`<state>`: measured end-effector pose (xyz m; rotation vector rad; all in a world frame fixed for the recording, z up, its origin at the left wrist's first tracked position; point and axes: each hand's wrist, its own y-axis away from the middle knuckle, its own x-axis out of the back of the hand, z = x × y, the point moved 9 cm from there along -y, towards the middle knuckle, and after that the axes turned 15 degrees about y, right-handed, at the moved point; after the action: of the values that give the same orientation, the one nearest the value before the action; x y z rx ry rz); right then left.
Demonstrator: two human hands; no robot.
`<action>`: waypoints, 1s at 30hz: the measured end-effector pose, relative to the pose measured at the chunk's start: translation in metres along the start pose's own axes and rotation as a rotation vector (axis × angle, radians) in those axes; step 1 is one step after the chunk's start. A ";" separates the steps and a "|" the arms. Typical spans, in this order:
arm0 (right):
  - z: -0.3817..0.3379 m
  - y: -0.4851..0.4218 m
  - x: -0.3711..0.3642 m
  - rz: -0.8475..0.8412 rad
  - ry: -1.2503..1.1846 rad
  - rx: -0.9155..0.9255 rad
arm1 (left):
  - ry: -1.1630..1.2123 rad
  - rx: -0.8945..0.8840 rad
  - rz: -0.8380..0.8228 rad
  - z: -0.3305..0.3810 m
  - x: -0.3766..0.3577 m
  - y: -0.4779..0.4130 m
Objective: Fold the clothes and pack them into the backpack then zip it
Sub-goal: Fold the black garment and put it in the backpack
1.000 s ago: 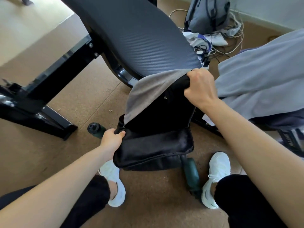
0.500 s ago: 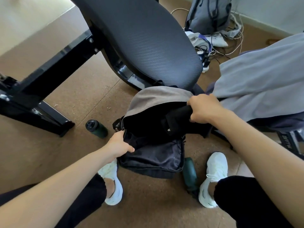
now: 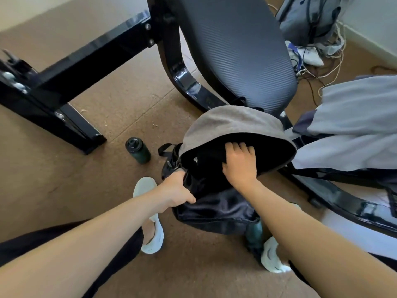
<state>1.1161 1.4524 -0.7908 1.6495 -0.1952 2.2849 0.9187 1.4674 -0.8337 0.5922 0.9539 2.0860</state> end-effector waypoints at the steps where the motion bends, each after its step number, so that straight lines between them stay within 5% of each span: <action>1: -0.004 -0.001 -0.008 -0.002 0.031 0.015 | 0.008 -0.003 -0.004 0.001 0.000 0.000; 7: -0.029 0.023 -0.102 -0.510 -0.048 0.252 | 0.003 0.016 -0.011 -0.003 0.001 -0.003; 10: -0.020 0.030 -0.109 -0.466 -0.081 0.207 | -0.010 0.033 -0.022 -0.009 0.000 -0.004; 15: -0.012 0.023 -0.097 -0.164 0.011 0.119 | -0.026 0.023 -0.013 -0.009 -0.002 -0.006; 19: -0.036 0.027 -0.137 -0.629 -0.208 0.235 | -0.052 0.036 -0.006 -0.009 -0.003 -0.006; 21: -0.038 0.031 -0.143 -0.727 -0.255 0.246 | -0.066 0.045 -0.012 -0.009 -0.005 -0.005; 27: -0.021 0.022 -0.147 -0.651 -0.165 0.235 | -0.090 0.046 0.003 -0.013 -0.004 -0.004; 30: -0.021 0.004 -0.131 -0.430 -0.153 0.265 | -0.094 0.059 0.009 -0.017 -0.003 -0.005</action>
<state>1.1330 1.4326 -0.9208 1.7838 0.4085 1.9218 0.9117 1.4601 -0.8485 0.7196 0.9628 2.0255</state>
